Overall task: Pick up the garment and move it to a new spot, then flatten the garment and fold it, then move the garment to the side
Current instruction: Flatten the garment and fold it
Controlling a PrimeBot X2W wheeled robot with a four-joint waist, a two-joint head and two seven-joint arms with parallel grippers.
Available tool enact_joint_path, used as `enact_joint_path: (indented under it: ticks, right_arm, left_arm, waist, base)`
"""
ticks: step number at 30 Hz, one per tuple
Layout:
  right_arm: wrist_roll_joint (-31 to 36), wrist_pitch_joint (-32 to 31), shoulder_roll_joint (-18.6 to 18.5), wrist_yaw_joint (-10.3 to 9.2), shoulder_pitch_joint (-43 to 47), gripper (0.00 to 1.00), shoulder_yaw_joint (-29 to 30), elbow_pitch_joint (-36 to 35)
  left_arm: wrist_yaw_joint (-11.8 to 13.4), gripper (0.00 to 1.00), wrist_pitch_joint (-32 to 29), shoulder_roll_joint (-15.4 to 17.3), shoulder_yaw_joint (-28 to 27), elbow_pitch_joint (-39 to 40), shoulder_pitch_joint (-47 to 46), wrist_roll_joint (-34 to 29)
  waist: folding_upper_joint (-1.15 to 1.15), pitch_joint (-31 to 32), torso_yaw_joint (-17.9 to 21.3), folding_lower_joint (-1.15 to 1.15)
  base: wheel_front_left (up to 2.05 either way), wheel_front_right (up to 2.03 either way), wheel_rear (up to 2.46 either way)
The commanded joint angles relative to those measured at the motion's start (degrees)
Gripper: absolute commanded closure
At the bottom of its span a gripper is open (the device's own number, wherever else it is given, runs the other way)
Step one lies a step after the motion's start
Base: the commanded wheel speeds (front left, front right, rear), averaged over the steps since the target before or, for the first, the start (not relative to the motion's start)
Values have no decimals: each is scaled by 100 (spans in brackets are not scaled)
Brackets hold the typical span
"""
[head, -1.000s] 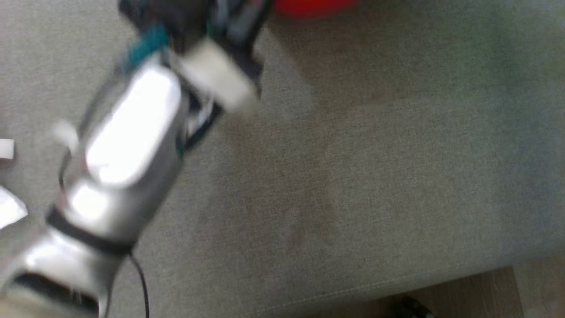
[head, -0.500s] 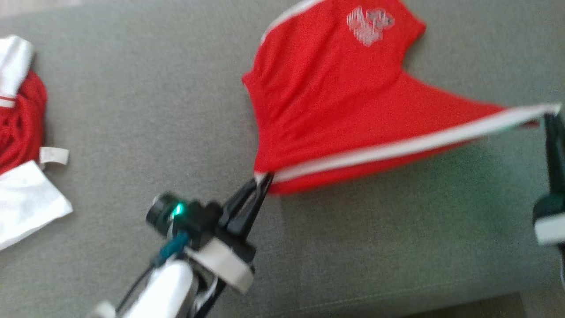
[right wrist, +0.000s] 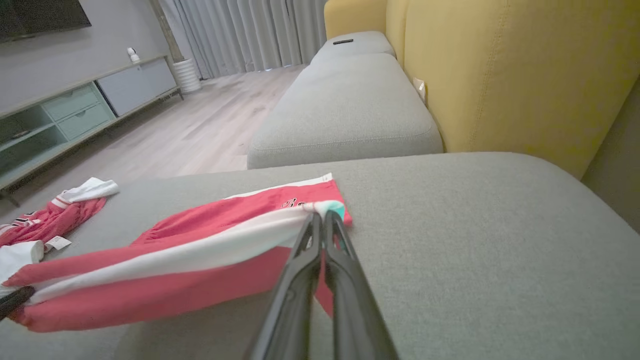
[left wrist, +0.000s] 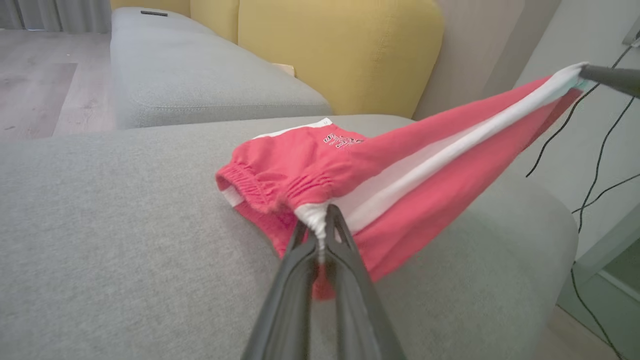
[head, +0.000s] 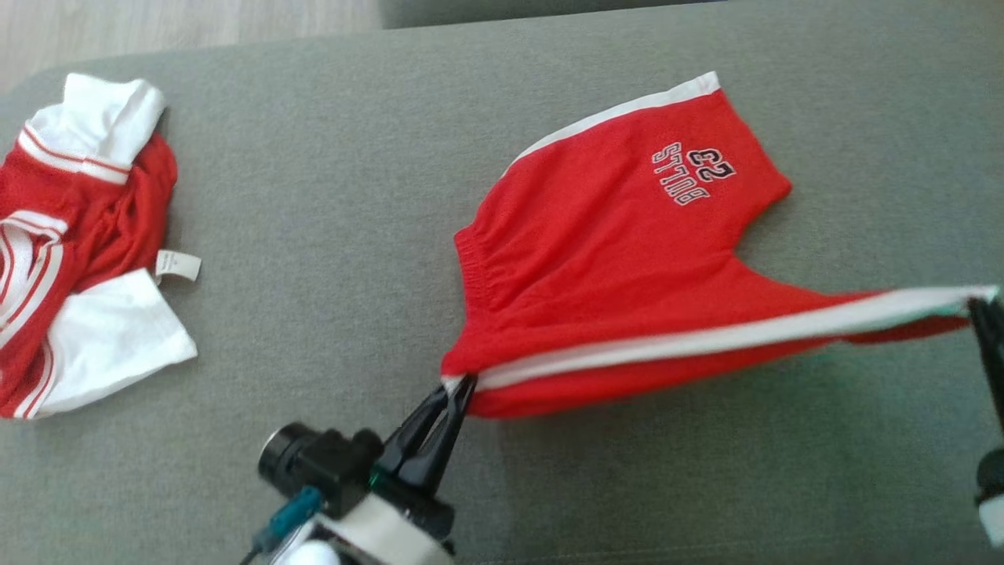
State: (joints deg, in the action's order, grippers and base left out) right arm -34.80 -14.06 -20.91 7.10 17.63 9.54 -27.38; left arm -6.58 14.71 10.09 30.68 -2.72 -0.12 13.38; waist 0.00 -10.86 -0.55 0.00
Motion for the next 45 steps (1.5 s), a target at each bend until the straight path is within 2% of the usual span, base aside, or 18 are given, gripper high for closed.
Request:
enact_joint_path:
  ticks: [1,5,8,9,10,14,20,28,35,38,40,41,42,43,44,45]
  right_arm:
    - [192,-170,-226,39,-392,100,33,-184]
    - [342,-635,-438,39,-1116,100,-24,209]
    - [336,-986,-780,39,-1773,100,-202,700]
    - [250,-1161,-997,39,-2272,100,-385,1029]
    - [250,-1161,-997,39,-2272,100,-385,1029]
    - [236,-1390,-1508,39,-3168,100,-873,1655]
    - [159,-1589,-2004,39,-4152,100,-1532,2435]
    - [-11,-1572,-2285,39,-5276,100,-2187,3227]
    - [-56,-1418,-2423,39,-6007,100,-2716,3937]
    - [-141,-1222,-2352,39,-6182,100,-2897,4185]
    - [-157,-1097,-2300,39,-6281,87,-3013,4337]
    - [-173,-1047,-2274,39,-6319,78,-3070,4412]
    - [-204,-1007,-2246,39,-6353,60,-3123,4483]
    - [-243,-944,-2223,39,-6391,7,-3174,4538]
    - [-269,-846,-2206,39,-6438,7,-3192,4603]
    - [-283,-739,-2193,39,-6481,0,-3238,4650]
  left_arm:
    - [-25,100,29,-103,-185,168,-373,106]
    - [-61,100,22,-313,-81,-68,-878,406]
    - [-76,100,-90,-431,-7,-346,-1386,674]
    - [-81,100,-208,-488,28,-577,-1750,834]
    - [-81,100,-208,-488,28,-577,-1750,834]
    - [-87,100,-340,-573,96,-1065,-2426,1147]
    - [-89,100,-323,-647,277,-1619,-3223,1525]
    - [-90,100,-273,-677,662,-2229,-4081,1983]
    - [-91,100,-133,-700,825,-2781,-4592,2001]
    - [-91,100,-73,-709,904,-2962,-4718,1988]
    - [-91,100,-46,-713,952,-3053,-4780,2018]
    - [-91,75,-35,-715,984,-3094,-4807,2030]
    - [-91,59,-26,-716,1011,-3131,-4824,2063]
    - [-91,8,-18,-717,1037,-3168,-4842,2087]
    - [-91,0,-10,-718,1052,-3209,-4861,2102]
    - [-91,0,-3,-719,1065,-3242,-4875,2122]
  waist:
    - [0,-67,-78,0]
    - [0,-241,-235,0]
    - [0,-381,-355,0]
    - [0,-471,-426,0]
    - [0,-471,-426,0]
    - [0,-618,-563,0]
    - [0,-848,-740,0]
    - [0,-1255,-876,0]
    - [0,-1433,-995,0]
    - [0,-1456,-1020,0]
    - [0,-1473,-1022,0]
    - [0,-1477,-1022,0]
    - [0,-1478,-1017,0]
    - [0,-1477,-1011,0]
    - [0,-1477,-1002,0]
    - [0,-1470,-992,0]
  base:
    - [0,0,0]
    - [0,0,0]
    - [0,0,0]
    - [0,0,0]
    - [0,0,0]
    - [0,0,0]
    - [0,0,0]
    - [0,0,0]
    - [0,0,0]
    - [0,0,0]
    - [0,0,0]
    - [0,0,0]
    - [0,0,0]
    - [0,0,0]
    - [0,0,0]
    - [0,0,0]
